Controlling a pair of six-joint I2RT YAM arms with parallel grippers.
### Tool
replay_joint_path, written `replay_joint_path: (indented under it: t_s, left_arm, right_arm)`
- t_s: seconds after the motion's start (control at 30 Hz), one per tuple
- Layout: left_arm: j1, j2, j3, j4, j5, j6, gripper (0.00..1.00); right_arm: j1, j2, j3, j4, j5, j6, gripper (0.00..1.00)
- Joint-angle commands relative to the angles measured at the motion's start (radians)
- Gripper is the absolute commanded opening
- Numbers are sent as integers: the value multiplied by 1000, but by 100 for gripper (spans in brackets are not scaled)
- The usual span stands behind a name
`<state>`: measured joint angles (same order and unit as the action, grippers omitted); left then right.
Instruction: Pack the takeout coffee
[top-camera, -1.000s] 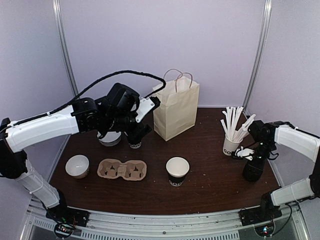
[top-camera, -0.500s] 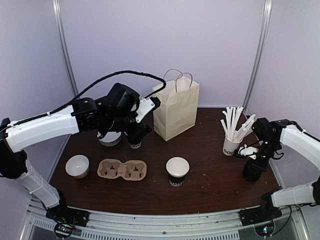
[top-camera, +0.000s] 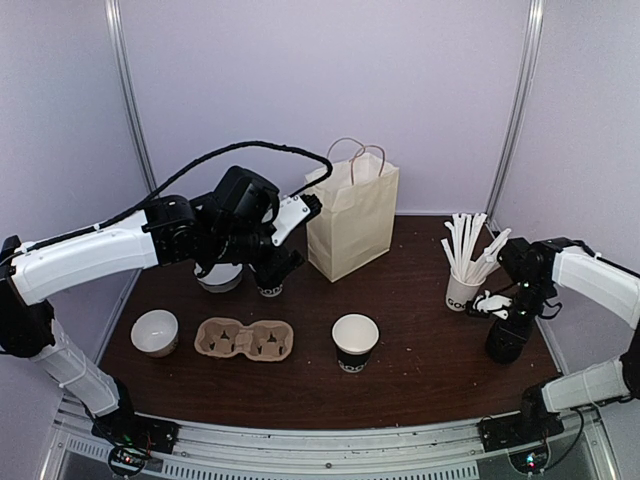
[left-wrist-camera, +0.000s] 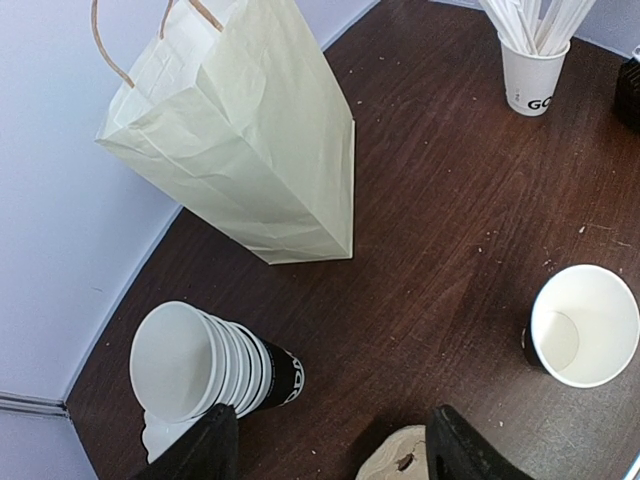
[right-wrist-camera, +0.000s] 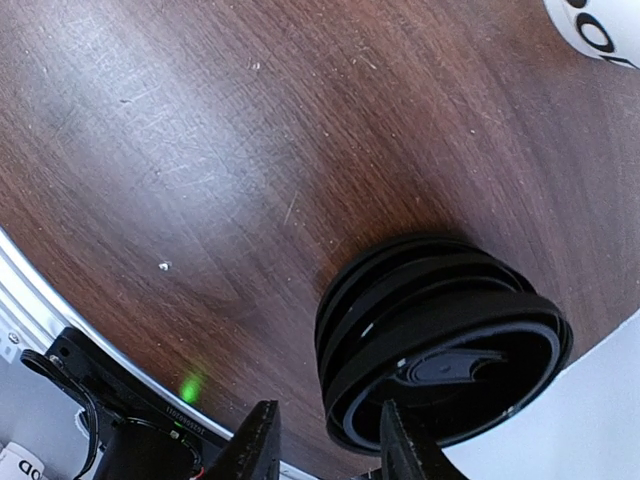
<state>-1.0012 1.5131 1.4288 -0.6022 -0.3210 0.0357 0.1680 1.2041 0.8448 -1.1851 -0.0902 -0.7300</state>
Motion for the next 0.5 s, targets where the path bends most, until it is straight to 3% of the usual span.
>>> replay_joint_path:
  t_s: [0.0,0.47]
  left_arm:
    - [-1,4,2,25,3,10,68]
    - [-1,-6,0,25,14,17,68]
  right_arm:
    - [5,61,44,32,9,25,36]
    - [5,122,34,60,41,62,24]
